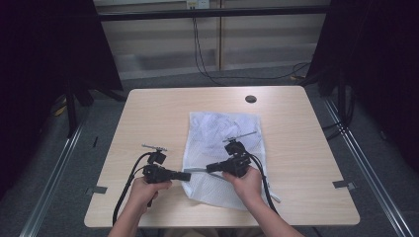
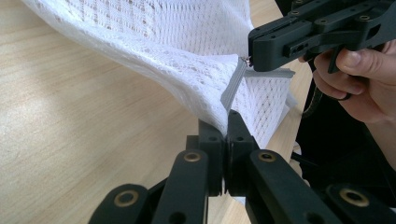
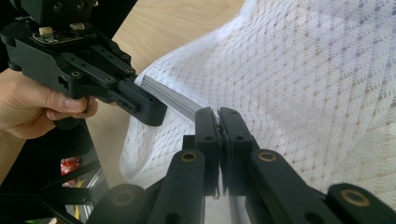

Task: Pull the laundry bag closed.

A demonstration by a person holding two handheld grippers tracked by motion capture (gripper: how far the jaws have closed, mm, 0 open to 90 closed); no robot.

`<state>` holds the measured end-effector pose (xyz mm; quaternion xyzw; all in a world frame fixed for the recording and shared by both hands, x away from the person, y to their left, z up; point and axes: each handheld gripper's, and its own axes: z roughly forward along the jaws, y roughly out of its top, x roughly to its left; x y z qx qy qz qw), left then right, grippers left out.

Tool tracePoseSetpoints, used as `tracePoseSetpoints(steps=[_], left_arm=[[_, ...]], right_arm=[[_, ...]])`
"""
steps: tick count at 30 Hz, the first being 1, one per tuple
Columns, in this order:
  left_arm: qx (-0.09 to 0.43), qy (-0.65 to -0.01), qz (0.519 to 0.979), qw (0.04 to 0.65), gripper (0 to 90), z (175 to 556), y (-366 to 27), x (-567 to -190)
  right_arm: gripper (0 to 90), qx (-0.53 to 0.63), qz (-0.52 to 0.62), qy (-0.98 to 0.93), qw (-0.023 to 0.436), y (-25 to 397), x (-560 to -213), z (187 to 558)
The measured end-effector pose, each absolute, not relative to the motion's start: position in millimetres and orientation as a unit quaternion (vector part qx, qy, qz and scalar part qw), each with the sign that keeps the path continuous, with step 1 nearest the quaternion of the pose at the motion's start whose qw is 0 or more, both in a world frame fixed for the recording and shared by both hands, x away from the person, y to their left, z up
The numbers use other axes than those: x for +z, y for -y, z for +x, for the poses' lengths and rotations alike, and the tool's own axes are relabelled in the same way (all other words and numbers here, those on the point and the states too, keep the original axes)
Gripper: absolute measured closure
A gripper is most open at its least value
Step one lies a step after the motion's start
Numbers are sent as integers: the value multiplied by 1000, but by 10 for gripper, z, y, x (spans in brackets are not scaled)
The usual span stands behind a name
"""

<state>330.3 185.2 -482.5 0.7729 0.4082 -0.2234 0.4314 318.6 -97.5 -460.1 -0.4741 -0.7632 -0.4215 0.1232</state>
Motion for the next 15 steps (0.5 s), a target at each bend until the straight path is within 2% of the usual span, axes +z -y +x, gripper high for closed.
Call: tracePoseSetpoints(steps=[15], left_arm=[[-220, -412, 769, 437, 885, 3274, -1901, -4826]], right_arm=[[869, -420, -474, 764, 123, 1041, -4568, 3199]])
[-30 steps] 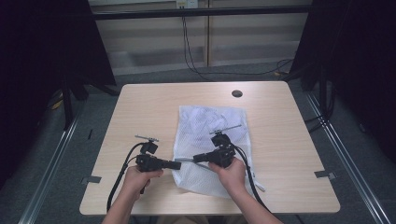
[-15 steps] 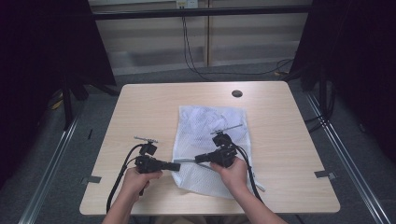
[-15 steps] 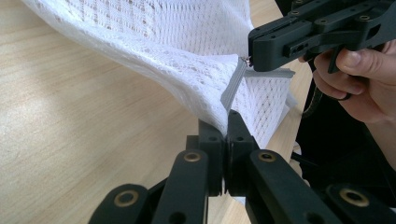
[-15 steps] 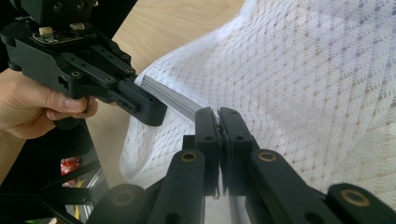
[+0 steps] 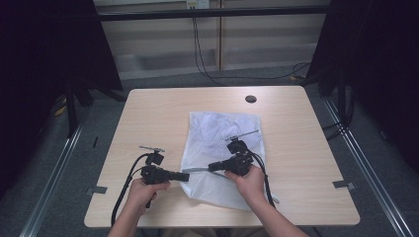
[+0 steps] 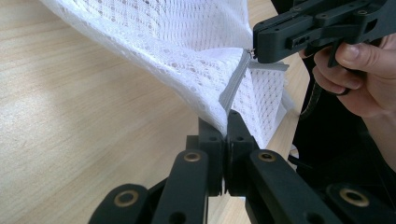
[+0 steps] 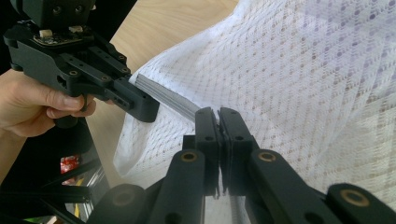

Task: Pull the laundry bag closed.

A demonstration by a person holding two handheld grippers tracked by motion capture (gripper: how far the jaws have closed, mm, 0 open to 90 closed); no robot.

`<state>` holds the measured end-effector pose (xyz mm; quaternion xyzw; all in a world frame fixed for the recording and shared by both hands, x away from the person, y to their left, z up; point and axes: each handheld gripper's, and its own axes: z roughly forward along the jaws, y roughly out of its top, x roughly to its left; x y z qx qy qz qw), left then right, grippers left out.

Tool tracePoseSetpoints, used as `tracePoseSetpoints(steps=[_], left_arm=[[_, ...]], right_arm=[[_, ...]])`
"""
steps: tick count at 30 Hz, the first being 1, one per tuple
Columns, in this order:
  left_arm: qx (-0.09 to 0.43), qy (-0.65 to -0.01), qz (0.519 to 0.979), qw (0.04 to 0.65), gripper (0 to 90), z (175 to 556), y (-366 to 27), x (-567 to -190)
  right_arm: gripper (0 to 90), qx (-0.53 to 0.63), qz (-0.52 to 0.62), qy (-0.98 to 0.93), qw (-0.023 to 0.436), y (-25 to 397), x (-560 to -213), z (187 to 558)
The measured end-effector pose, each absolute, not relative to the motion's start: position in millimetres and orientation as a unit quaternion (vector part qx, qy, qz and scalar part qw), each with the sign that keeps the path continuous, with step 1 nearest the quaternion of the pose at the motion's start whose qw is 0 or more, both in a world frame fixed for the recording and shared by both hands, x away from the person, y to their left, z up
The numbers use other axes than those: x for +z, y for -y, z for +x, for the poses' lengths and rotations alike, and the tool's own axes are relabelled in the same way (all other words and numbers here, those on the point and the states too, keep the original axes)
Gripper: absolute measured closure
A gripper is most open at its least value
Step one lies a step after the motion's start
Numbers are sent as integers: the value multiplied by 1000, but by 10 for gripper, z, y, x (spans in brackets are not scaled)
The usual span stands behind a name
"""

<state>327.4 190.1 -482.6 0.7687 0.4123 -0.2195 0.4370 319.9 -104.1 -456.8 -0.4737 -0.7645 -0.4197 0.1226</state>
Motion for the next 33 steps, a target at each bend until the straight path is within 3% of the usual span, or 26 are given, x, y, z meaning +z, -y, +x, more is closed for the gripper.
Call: tracePoseSetpoints(steps=[33], left_arm=[[-217, -409, 771, 438, 885, 3298, -1943, -4809]], right_arm=[[869, -426, -482, 754, 129, 1196, -4552, 3181]])
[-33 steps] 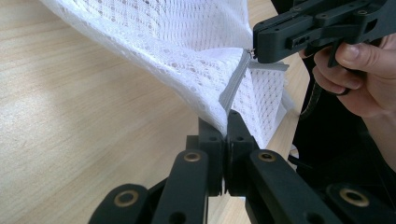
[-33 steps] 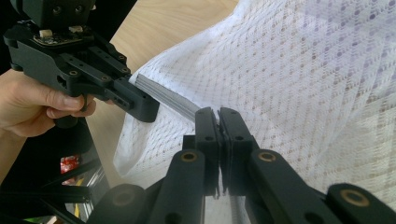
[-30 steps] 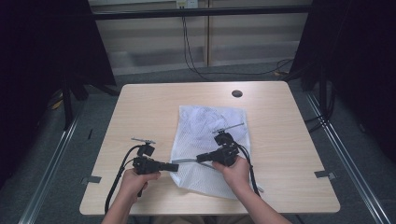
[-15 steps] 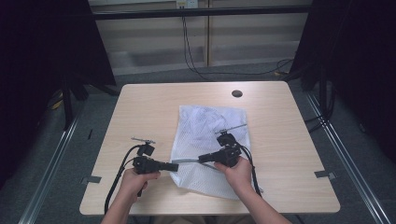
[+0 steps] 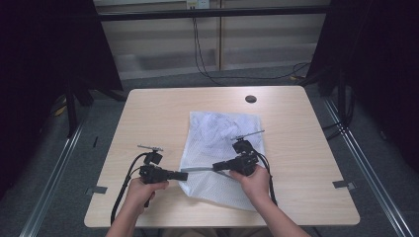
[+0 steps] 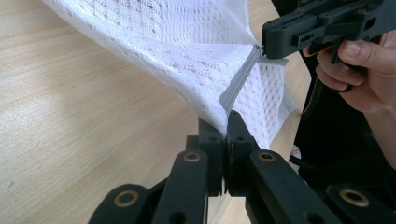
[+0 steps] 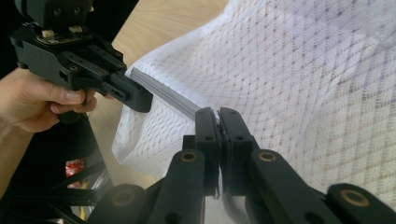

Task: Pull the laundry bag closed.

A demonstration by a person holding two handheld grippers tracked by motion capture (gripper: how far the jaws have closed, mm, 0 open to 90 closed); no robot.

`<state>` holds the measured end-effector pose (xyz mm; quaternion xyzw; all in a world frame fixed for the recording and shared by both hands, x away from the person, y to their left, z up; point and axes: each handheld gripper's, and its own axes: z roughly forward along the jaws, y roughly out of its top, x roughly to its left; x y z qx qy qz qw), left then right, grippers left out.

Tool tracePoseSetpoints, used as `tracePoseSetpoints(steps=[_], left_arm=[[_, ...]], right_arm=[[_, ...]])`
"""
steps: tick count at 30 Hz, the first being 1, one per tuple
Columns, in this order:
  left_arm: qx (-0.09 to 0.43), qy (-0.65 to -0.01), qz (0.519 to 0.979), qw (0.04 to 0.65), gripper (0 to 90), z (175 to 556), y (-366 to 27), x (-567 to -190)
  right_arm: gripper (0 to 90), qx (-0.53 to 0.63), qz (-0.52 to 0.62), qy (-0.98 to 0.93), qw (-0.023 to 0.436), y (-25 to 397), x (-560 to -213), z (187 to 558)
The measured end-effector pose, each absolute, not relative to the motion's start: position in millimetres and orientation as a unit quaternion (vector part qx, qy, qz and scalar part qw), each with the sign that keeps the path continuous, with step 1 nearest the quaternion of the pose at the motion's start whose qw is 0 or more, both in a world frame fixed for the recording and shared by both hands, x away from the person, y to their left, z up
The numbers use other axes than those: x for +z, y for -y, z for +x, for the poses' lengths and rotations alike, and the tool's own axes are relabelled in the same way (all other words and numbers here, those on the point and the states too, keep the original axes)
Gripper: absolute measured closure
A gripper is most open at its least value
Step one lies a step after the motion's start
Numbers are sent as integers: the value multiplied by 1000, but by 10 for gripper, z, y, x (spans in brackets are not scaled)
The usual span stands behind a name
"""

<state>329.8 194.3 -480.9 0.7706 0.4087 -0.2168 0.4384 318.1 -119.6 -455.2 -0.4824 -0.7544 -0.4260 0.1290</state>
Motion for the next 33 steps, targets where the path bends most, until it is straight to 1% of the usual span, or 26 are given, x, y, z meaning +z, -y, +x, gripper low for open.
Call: tracePoseSetpoints(steps=[13, 20, 33], left_arm=[[-216, -410, 771, 437, 885, 3296, -1942, -4806], [-222, -416, 764, 441, 885, 3296, -1937, -4805], [-214, -412, 771, 437, 885, 3287, -1949, -4793]], right_arm=[[869, -421, -480, 759, 127, 1186, -4544, 3177], [869, -421, -482, 758, 127, 1217, -4544, 3177], [869, -421, -482, 758, 128, 1278, -4548, 3172]])
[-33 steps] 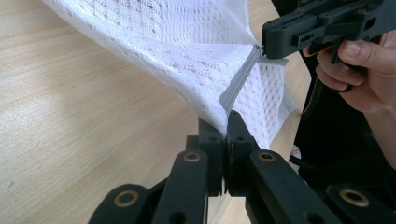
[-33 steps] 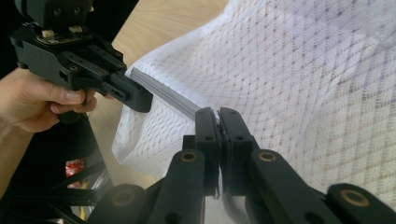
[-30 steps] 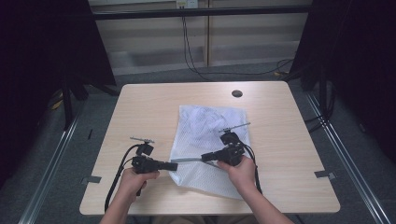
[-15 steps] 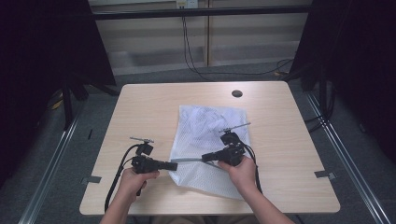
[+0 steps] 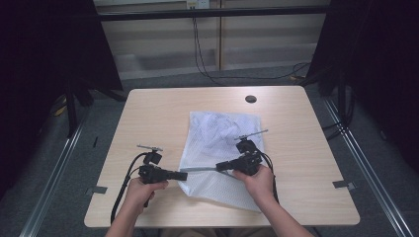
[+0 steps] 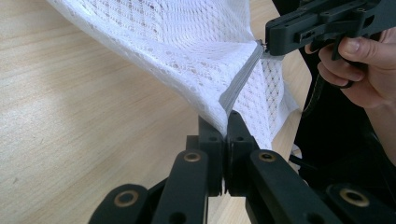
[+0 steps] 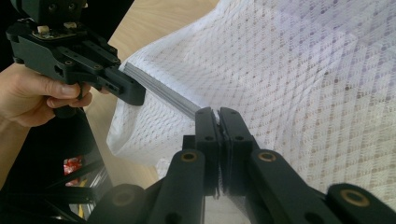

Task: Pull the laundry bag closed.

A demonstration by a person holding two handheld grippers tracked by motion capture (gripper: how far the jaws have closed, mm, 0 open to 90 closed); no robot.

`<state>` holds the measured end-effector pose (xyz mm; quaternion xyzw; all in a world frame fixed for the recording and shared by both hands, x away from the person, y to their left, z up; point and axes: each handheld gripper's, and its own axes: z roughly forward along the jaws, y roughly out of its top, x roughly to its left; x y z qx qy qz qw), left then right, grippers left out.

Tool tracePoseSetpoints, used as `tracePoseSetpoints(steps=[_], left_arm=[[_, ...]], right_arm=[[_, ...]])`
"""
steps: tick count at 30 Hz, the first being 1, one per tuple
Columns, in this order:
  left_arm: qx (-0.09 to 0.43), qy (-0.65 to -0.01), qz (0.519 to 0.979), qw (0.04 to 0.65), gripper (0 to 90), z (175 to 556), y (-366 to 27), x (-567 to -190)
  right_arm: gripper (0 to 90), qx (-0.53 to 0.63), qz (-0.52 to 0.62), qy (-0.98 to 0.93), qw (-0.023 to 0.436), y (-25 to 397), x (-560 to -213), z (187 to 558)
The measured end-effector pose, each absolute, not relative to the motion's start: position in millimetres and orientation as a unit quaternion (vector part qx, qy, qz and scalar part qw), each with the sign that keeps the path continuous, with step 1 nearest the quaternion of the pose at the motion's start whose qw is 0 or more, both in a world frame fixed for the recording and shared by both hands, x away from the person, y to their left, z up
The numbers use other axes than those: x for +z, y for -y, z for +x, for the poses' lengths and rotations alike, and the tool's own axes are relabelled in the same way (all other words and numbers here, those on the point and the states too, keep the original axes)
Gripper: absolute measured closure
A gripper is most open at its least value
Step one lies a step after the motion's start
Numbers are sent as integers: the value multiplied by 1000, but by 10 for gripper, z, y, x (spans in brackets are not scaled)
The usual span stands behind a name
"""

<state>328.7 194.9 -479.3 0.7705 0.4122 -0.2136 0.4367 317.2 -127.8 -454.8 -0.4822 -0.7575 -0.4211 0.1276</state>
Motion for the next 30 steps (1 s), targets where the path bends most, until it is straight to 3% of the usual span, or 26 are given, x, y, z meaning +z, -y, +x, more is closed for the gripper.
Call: tracePoseSetpoints(steps=[30], left_arm=[[-216, -409, 769, 441, 885, 3258, -1959, -4761]], right_arm=[[869, -420, -483, 757, 129, 1348, -4579, 3152]])
